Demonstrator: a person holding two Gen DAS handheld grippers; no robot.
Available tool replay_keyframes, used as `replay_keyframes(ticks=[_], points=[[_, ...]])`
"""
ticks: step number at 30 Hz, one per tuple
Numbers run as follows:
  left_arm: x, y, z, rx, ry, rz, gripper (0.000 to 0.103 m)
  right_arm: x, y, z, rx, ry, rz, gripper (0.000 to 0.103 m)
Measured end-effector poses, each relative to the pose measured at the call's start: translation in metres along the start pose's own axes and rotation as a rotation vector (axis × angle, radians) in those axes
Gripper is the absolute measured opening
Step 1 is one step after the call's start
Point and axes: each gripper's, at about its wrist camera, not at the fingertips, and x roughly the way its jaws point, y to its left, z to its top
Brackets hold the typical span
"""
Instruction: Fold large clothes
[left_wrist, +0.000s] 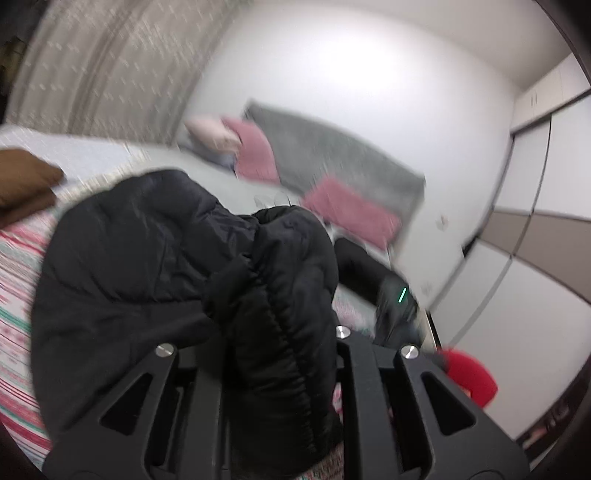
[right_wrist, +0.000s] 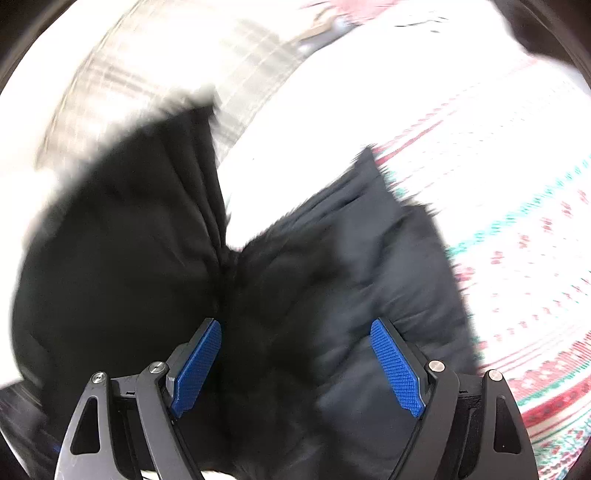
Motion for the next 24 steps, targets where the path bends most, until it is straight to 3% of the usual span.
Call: replay_keyframes(ticks=[5,10,14,17,21,24], points=[[0.050,0.000,-0.049,0.050,0.275,-0.053,0.020,-0.023,-0.030,0.016,0.113,-0.066,0.022,0.085],[0.063,0.004,-0.074,0.064,0.456,-0.127,0.020,-0.020,-0.031,0.021,0.136,-0.082,0.045,0.085],[0.049,-0.004,-0.074,0.140,0.509,-0.147,0.023,-0.033,-0.021,0.017,0.091,-0.150,0.085,0.085],[0.030,-0.011,-0.072,0.211,0.514,-0.141,0.032,-0.032,-0.002,0.021,0.017,-0.161,0.145,0.085],[-0.005,-0.023,-0.068,0.272,0.518,-0.173,0.069,-0.010,0.026,0.020,-0.094,-0.119,0.129,0.084],[-0.041,-0.025,-0.062,0.325,0.502,-0.185,0.075,0.009,0.030,0.023,-0.124,-0.080,0.075,0.083]])
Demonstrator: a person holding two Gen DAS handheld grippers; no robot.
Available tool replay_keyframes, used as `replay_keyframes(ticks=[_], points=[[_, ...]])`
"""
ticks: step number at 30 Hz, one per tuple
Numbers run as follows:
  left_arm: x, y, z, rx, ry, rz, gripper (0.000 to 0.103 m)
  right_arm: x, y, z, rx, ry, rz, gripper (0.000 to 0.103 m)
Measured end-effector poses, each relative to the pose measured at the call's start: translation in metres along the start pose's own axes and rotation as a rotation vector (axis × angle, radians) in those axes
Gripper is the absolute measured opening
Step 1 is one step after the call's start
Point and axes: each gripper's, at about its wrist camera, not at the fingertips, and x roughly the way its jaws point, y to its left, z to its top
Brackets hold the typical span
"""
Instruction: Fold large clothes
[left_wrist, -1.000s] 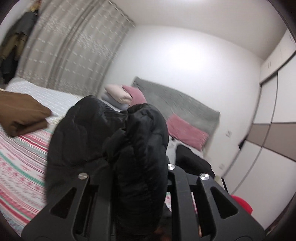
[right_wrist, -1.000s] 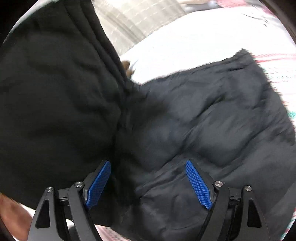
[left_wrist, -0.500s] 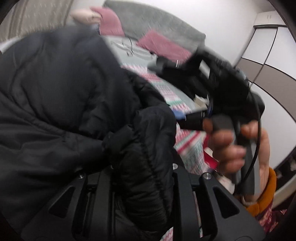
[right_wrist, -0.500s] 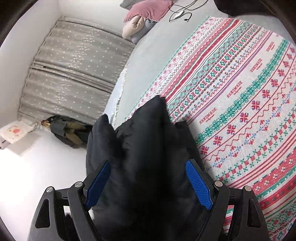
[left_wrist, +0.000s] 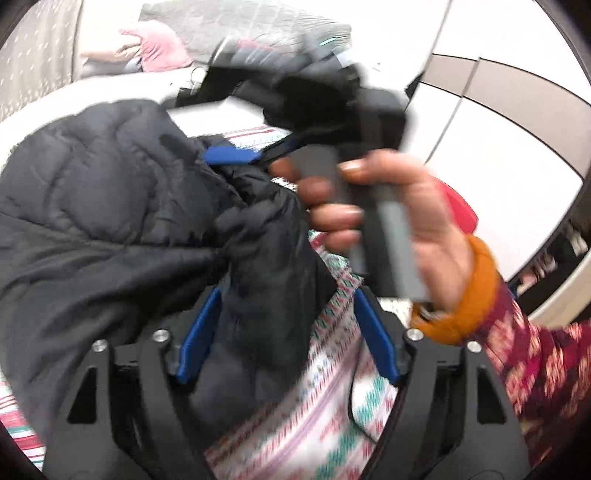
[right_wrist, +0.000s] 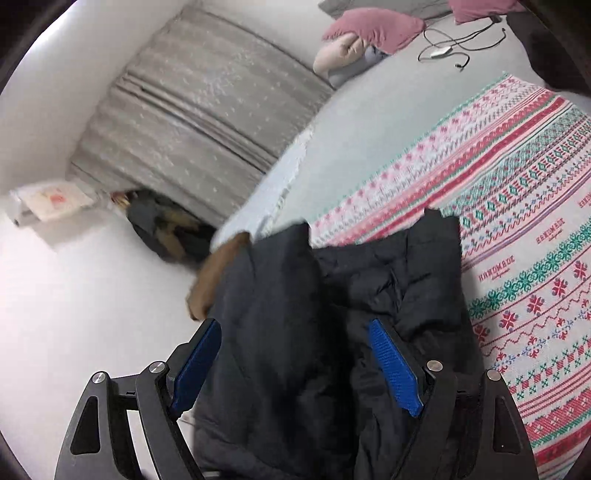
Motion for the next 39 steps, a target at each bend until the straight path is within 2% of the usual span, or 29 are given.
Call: replay_keyframes(ticks=[3,6,10,13,14,15,17,19,21,22,23,25,28,29,31,33,36,37,39], points=[[-0.042,0.002,-0.013,0.011,-0.041,0.015,0.075,0.013,-0.011,-0.002,0.016,0.021,-0.033,0.083],[-0.079,0.021,-0.018,-0.064,-0.122,0.042,0.075,0.025,-0.021,0.003,0.051,0.033,0.022,0.083],[-0.104,0.063,-0.024,-0.204,-0.231,0.191,0.075,0.038,-0.031,0.008,0.061,0.063,0.110,0.083],[-0.096,0.124,-0.034,-0.372,-0.252,0.281,0.074,0.046,-0.032,0.009,0.065,0.071,0.149,0.083],[-0.089,0.139,-0.037,-0.421,-0.252,0.287,0.071,0.048,-0.033,0.010,0.077,0.068,0.170,0.084],[-0.085,0.152,-0.038,-0.452,-0.250,0.278,0.063,0.049,-0.036,0.010,0.087,0.065,0.184,0.084],[-0.071,0.155,-0.038,-0.472,-0.244,0.234,0.060,0.048,-0.039,0.011,0.117,0.059,0.216,0.084],[-0.062,0.144,-0.035,-0.423,-0.246,0.247,0.060,0.044,-0.040,0.013,0.119,0.057,0.243,0.083],[-0.054,0.129,-0.029,-0.363,-0.237,0.266,0.060,0.042,-0.033,0.013,0.084,0.061,0.265,0.073],[-0.050,0.123,-0.026,-0.339,-0.232,0.275,0.060,0.041,-0.024,0.011,0.051,0.068,0.273,0.050],[-0.049,0.118,-0.023,-0.320,-0.232,0.297,0.060,0.038,-0.019,0.009,0.024,0.073,0.267,0.017],[-0.055,0.111,-0.019,-0.298,-0.257,0.310,0.060,0.034,-0.002,0.007,-0.077,0.036,0.219,0.012],[-0.051,0.108,-0.012,-0.280,-0.293,0.279,0.060,0.011,0.020,0.004,-0.171,-0.084,0.262,0.010],[-0.044,0.111,-0.007,-0.274,-0.292,0.268,0.060,0.005,0.020,0.004,-0.177,-0.119,0.245,0.010],[-0.033,0.108,-0.007,-0.253,-0.279,0.256,0.060,-0.001,0.015,0.003,-0.177,-0.176,0.132,0.010],[-0.021,0.106,-0.008,-0.237,-0.259,0.251,0.060,0.002,0.005,0.003,-0.160,-0.183,-0.024,0.010],[-0.010,0.102,-0.010,-0.211,-0.237,0.235,0.060,0.013,-0.013,0.005,-0.103,-0.116,-0.179,0.010],[-0.009,0.100,-0.009,-0.205,-0.230,0.238,0.060,0.017,-0.021,0.005,-0.076,-0.070,-0.229,0.013],[-0.006,0.100,-0.010,-0.203,-0.221,0.240,0.060,0.011,-0.022,0.003,-0.091,-0.049,-0.297,0.021]])
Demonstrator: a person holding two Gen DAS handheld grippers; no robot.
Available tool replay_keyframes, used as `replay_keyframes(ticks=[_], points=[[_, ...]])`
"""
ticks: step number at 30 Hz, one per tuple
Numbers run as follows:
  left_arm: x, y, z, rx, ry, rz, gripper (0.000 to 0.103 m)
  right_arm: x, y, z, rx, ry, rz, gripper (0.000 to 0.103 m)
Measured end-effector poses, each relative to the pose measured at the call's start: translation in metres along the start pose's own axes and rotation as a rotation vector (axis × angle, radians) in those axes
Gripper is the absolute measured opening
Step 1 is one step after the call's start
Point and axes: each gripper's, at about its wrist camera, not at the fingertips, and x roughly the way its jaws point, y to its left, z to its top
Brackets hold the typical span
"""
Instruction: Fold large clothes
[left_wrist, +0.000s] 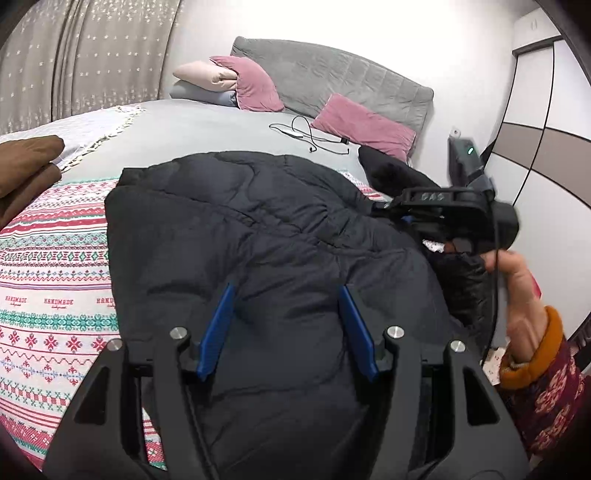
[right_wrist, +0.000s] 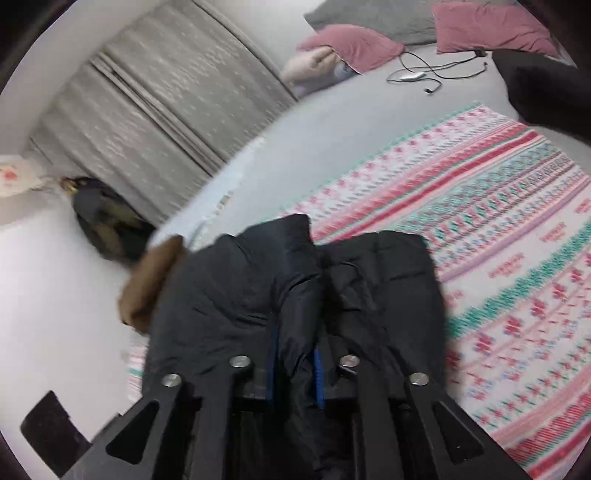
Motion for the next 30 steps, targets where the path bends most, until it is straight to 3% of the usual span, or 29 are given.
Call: replay_keyframes(ticks=[1,7,9,11,13,15,18,19,25,30], points=[[0.000,0.000,-0.001,0.000,0.004,0.003,0.060,-0.007,0.004,0.001,-0.023,-0.011,-0.040,0.031],[0.006,-0.012,-0.001,0.054,0.018,0.037,0.060,-0.088,0.064,0.001,-0.180,-0.226,-0.197,0.048],[0.008,-0.019,-0.002,0.081,0.019,0.045,0.060,-0.104,0.086,0.000,-0.212,-0.280,-0.165,0.058],[0.010,-0.023,-0.004,0.102,0.020,0.053,0.060,-0.104,0.107,-0.008,-0.268,-0.310,-0.071,0.072],[0.010,-0.024,-0.005,0.109,0.019,0.058,0.060,-0.083,0.122,-0.015,-0.320,-0.282,0.041,0.076],[0.008,-0.023,-0.005,0.107,0.019,0.056,0.062,-0.051,0.119,-0.020,-0.338,-0.231,0.042,0.076],[0.002,-0.020,-0.004,0.083,0.022,0.042,0.072,-0.001,0.090,-0.024,-0.318,-0.112,-0.162,0.076],[-0.002,-0.017,-0.002,0.066,0.021,0.032,0.076,0.004,0.081,-0.024,-0.304,-0.102,-0.192,0.076],[-0.017,0.012,0.007,-0.076,0.033,0.062,0.089,-0.015,0.031,-0.020,-0.190,-0.081,-0.313,0.082],[-0.014,0.051,-0.001,-0.258,0.104,0.102,0.092,-0.029,-0.006,-0.021,-0.080,0.013,-0.245,0.089]])
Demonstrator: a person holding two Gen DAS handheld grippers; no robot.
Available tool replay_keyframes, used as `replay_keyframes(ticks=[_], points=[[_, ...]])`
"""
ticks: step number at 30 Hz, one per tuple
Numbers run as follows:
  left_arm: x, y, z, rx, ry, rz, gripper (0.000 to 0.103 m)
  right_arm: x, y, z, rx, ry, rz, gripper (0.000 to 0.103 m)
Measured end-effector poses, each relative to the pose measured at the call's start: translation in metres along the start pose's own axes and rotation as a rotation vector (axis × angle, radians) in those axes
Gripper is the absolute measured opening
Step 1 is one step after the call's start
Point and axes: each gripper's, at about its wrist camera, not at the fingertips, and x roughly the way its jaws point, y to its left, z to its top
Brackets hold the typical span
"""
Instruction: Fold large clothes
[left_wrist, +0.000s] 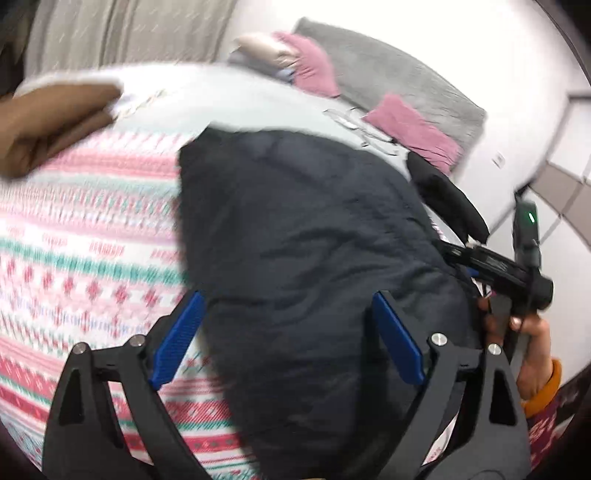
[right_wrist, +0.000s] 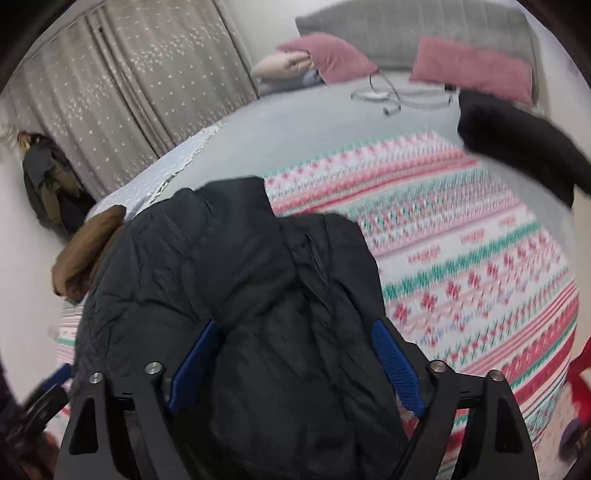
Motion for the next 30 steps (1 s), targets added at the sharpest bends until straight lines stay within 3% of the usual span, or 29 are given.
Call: replay_keyframes(ticks=[5,10,13,17,21,24,26,28,30], points=[[0.017,0.023,-0.004,-0.169,0.087,-0.098,0.092,0.019,-0.024,-0.012,0.097,0.120,0.127,0.095],[0.031,0.026,-0.006,-0.213,0.099,-0.146,0.095,0.044,-0.055,-0.023,0.281,0.257,0.331,0.097],[0.040,0.031,-0.009,-0.263,0.110,-0.181,0.100,0.053,-0.065,-0.029,0.345,0.297,0.404,0.097],[0.061,0.048,-0.022,-0.430,0.183,-0.299,0.103,0.056,-0.069,-0.031,0.355,0.302,0.433,0.097],[0.062,0.043,-0.023,-0.408,0.167,-0.302,0.103,0.055,-0.067,-0.032,0.331,0.293,0.436,0.094],[0.062,0.035,-0.024,-0.399,0.152,-0.313,0.092,0.055,-0.065,-0.035,0.348,0.303,0.472,0.084],[0.059,0.029,-0.022,-0.385,0.133,-0.294,0.081,0.058,-0.063,-0.036,0.366,0.308,0.502,0.070],[0.050,0.022,-0.019,-0.344,0.092,-0.257,0.065,0.060,-0.063,-0.038,0.362,0.298,0.521,0.059],[0.039,0.005,-0.008,-0.249,0.046,-0.197,0.057,0.052,-0.058,-0.036,0.339,0.263,0.504,0.048]])
